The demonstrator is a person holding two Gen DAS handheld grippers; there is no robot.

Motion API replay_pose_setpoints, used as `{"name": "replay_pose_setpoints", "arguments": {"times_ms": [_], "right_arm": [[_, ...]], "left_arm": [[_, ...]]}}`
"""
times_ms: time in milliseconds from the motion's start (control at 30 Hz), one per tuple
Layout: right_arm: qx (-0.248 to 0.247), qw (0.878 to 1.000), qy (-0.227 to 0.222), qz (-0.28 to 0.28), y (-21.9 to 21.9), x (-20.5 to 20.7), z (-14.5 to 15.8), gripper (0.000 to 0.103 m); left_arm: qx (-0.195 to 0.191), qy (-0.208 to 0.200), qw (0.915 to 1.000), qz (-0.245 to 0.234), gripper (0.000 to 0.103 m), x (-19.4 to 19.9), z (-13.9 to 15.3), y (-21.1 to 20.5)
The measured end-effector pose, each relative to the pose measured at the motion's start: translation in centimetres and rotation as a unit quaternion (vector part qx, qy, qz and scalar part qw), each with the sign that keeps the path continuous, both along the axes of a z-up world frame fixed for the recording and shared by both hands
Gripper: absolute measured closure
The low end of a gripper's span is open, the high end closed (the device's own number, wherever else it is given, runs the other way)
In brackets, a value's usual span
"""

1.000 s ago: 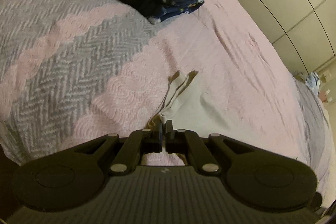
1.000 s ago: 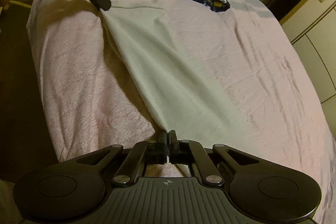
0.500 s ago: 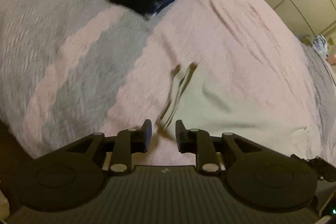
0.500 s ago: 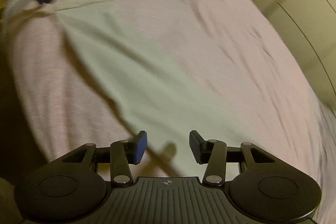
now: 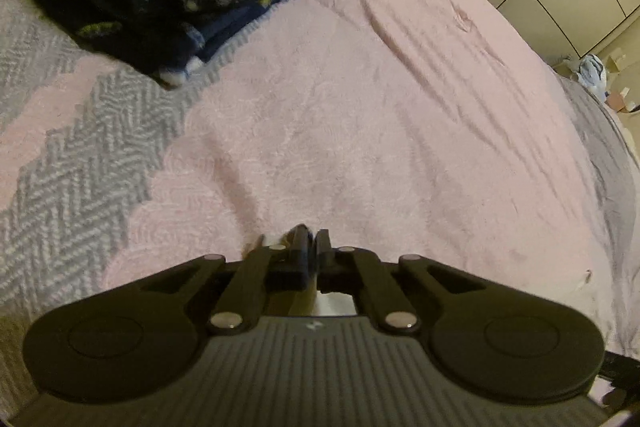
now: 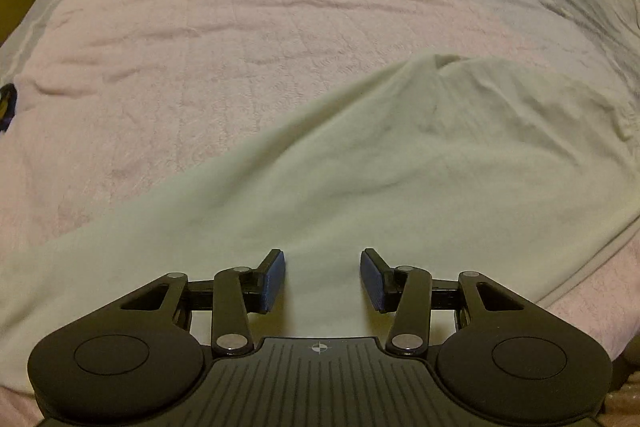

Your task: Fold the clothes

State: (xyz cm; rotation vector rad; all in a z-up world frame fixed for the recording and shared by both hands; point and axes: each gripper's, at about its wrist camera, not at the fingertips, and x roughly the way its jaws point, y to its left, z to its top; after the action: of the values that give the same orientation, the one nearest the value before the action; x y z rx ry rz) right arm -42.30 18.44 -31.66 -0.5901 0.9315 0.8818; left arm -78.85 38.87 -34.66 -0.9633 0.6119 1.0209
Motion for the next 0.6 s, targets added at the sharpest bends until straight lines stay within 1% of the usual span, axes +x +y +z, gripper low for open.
{"name": "replay_pose_setpoints", "arguments": {"times_ms": [67,100,167,233,300,333,367,400,433,533,600], "right_arm": [[0.002,1.0,0.004,-0.008,0.1,0.3,-0.2,0.057],[0.003,1.0,0.006,-0.011,0.1,0.5,-0.3,0.057],[0.004,1.0,0.01,-0.019,0.2,0.8,-0.5,0.057],[0.007,1.0,0.013,-0.025,0.2,1.0,-0.6,0.057],[0.011,1.0,0.009,-0.021,0.2,1.1,-0.7,0.057],[0.014,1.0,0.007,-0.019,0.2,1.1,-0.7,0.057],[0.016,1.0,0.005,-0.017,0.2,1.1,-0.7,0.057],[0.018,1.0,0.003,-0.016,0.2,1.2,-0.7,0.057],[0.021,1.0,0.002,-0.014,0.2,1.2,-0.7,0.057],[0.029,1.0,0.004,-0.007,-0.2,1.4,-0.4,0.057],[0.037,0.999,0.016,0.006,-0.8,0.9,-0.2,0.057]], "left_arm": [[0.04,0.028,0.9988,0.006,0.103,-0.4,0.9,-0.8],[0.049,0.033,0.9982,0.009,0.103,-0.7,1.2,-1.0],[0.043,0.034,0.9985,0.009,0.102,-0.9,0.5,-0.9],[0.038,0.041,0.9984,0.0,0.102,-0.6,-0.9,-0.6],[0.038,0.055,0.9977,-0.011,0.101,-0.3,-2.0,-0.3],[0.042,0.054,0.9976,-0.015,0.1,-0.3,-2.1,-0.4],[0.042,0.054,0.9974,-0.019,0.096,-0.5,-2.0,-0.4],[0.04,0.055,0.9975,-0.021,0.091,-0.8,-1.7,-0.4],[0.036,0.054,0.9977,-0.019,0.089,-1.2,-1.2,-0.4],[0.037,0.049,0.9981,0.006,0.09,-3.2,1.9,-1.8],[0.051,0.049,0.9975,0.002,0.09,-3.4,4.3,-3.1]]}}
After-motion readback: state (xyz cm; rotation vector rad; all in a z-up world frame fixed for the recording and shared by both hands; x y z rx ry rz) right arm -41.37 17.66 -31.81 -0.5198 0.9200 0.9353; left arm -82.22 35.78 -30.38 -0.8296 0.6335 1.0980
